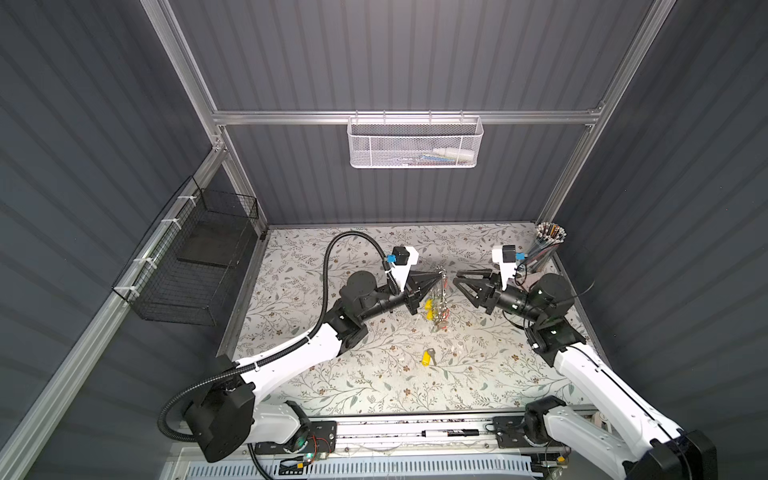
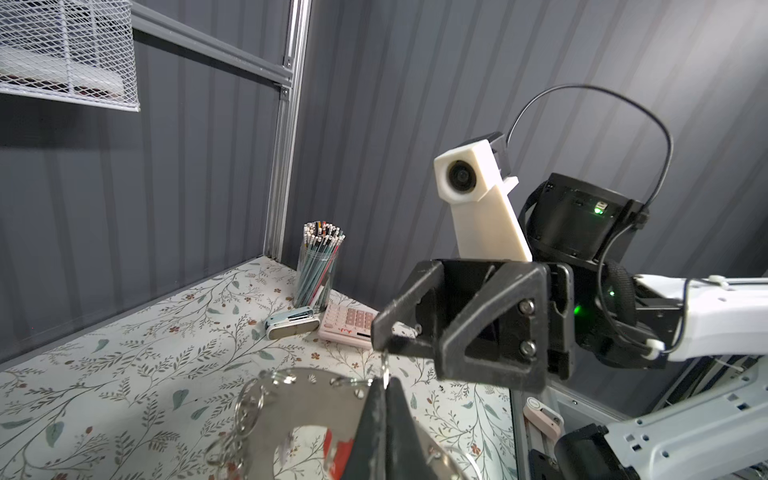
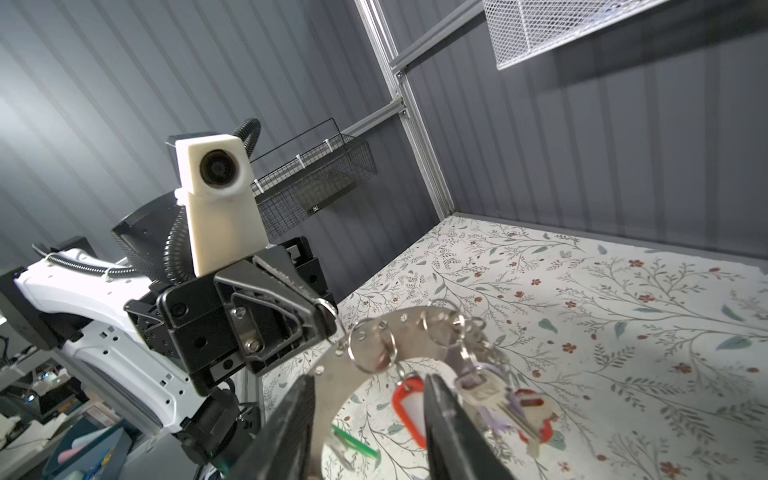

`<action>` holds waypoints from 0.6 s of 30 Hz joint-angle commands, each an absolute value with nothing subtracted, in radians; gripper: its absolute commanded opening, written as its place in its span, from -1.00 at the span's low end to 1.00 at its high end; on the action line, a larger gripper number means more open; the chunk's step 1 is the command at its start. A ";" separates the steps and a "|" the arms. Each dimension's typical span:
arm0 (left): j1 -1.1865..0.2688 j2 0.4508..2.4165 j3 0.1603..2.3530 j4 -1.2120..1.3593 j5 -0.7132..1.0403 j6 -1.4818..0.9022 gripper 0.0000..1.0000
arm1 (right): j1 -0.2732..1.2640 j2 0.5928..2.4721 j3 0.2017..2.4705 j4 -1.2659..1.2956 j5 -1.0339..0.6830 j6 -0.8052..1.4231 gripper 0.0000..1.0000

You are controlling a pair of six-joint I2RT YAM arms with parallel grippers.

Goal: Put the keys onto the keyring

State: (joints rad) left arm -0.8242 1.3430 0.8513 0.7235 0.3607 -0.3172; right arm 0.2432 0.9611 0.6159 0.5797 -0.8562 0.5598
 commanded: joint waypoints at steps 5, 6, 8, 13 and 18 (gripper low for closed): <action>-0.830 1.400 0.789 1.169 0.407 -0.495 -1.00 | 0.204 1.012 0.612 0.874 -0.993 0.784 -0.10; -0.829 1.406 0.783 1.197 0.402 -0.505 -1.00 | 0.204 1.015 0.611 0.894 -0.998 0.797 -0.11; -0.828 1.411 0.769 1.237 0.396 -0.515 -1.00 | 0.206 1.022 0.611 0.926 -1.010 0.821 -0.10; -0.829 1.449 0.749 1.349 0.393 -0.558 -1.00 | 0.211 1.050 0.626 0.948 -1.029 0.843 -0.14; -0.833 1.474 0.749 1.384 0.388 -0.569 -1.00 | 0.231 1.082 0.650 0.968 -1.047 0.857 -0.25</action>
State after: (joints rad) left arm -0.8253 1.4715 0.7437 1.2552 0.3893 -0.5453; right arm 0.2184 1.0721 0.6128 0.9146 -1.0164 0.8303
